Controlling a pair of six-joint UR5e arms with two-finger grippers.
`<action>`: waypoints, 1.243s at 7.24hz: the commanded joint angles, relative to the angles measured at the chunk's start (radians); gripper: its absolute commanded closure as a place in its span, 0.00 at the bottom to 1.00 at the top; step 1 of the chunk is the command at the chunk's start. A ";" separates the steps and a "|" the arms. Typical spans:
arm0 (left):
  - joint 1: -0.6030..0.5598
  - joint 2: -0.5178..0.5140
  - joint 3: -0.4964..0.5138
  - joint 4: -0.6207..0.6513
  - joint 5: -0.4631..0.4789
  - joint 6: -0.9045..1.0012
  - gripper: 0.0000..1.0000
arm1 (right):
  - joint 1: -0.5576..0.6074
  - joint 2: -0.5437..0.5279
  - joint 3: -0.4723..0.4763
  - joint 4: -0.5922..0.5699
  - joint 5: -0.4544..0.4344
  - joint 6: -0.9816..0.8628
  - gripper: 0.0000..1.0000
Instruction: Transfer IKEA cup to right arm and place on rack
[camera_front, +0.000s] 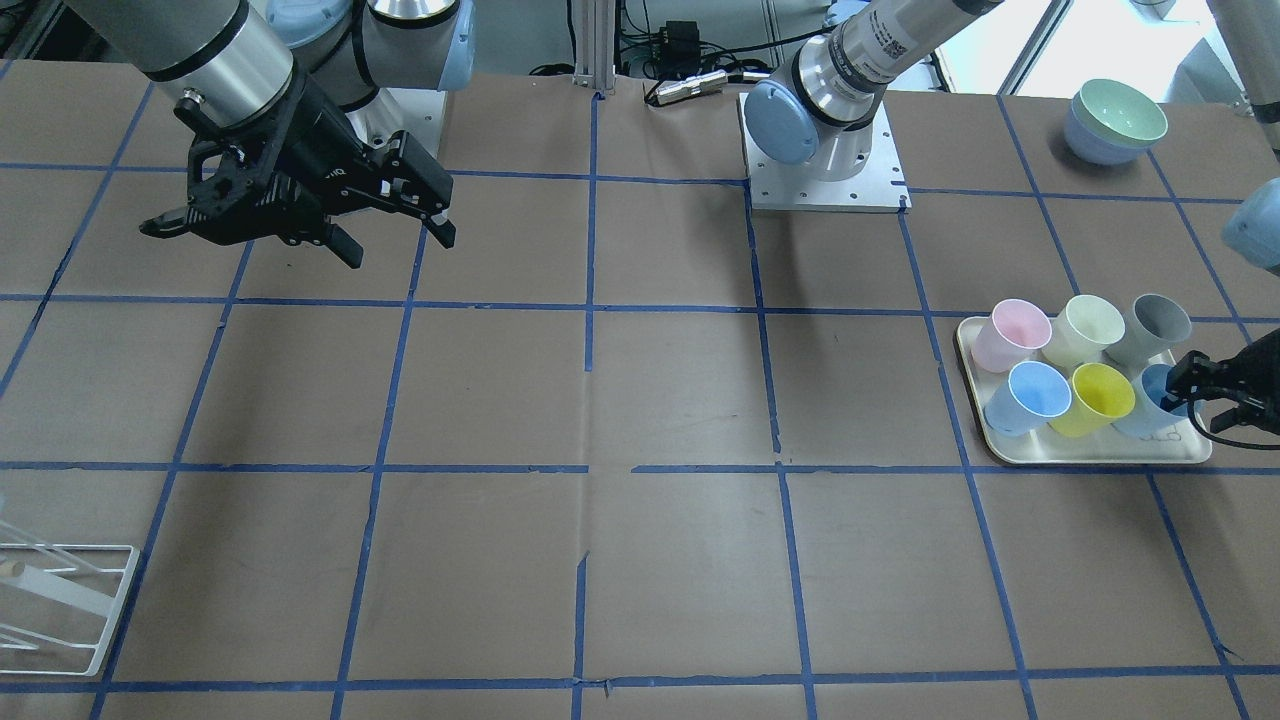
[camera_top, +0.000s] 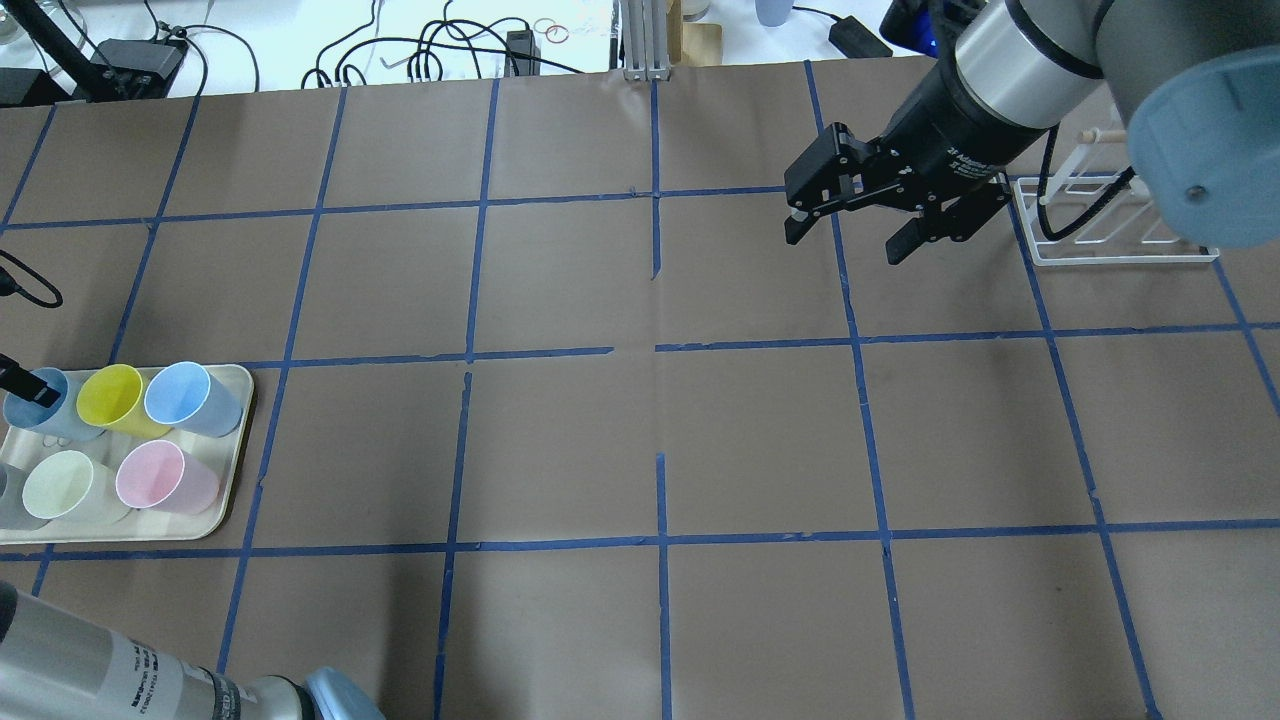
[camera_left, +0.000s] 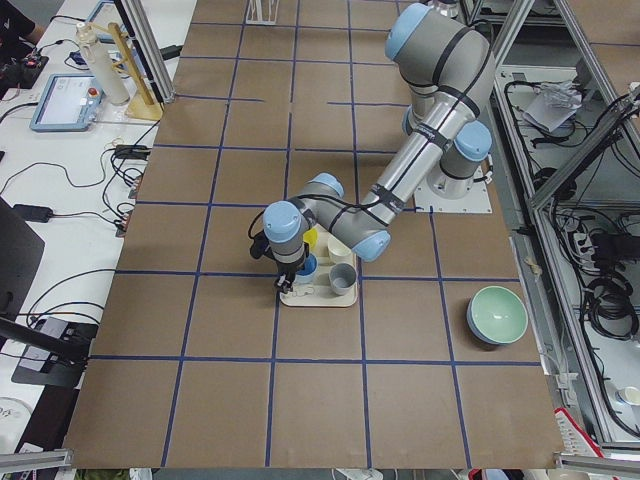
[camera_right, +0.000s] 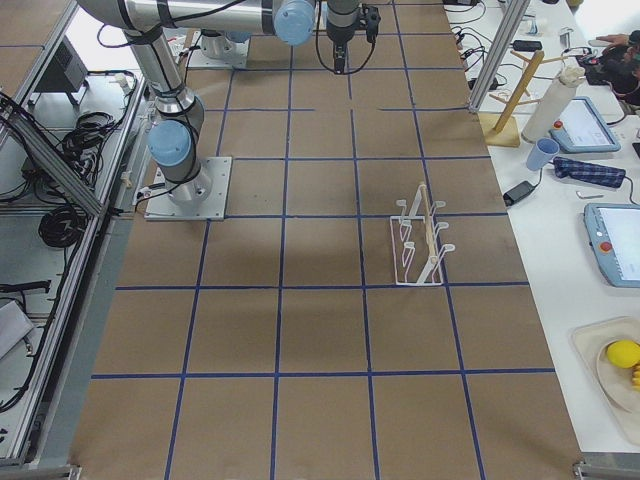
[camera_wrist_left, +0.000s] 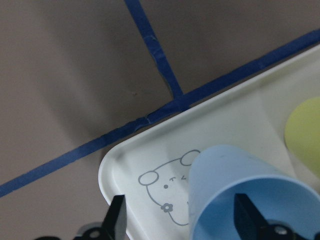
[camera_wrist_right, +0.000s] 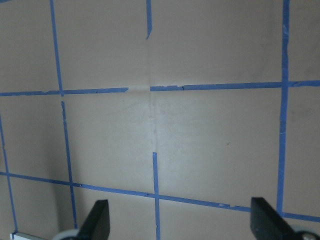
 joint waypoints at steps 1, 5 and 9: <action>0.000 -0.002 -0.001 0.004 0.003 -0.001 0.84 | 0.000 0.026 0.005 -0.005 0.197 -0.001 0.00; -0.012 0.039 0.011 -0.011 0.005 -0.007 0.91 | 0.003 0.070 0.012 -0.007 0.534 -0.069 0.00; -0.086 0.124 0.228 -0.409 -0.070 -0.025 0.91 | -0.006 0.072 0.062 0.010 0.873 -0.164 0.00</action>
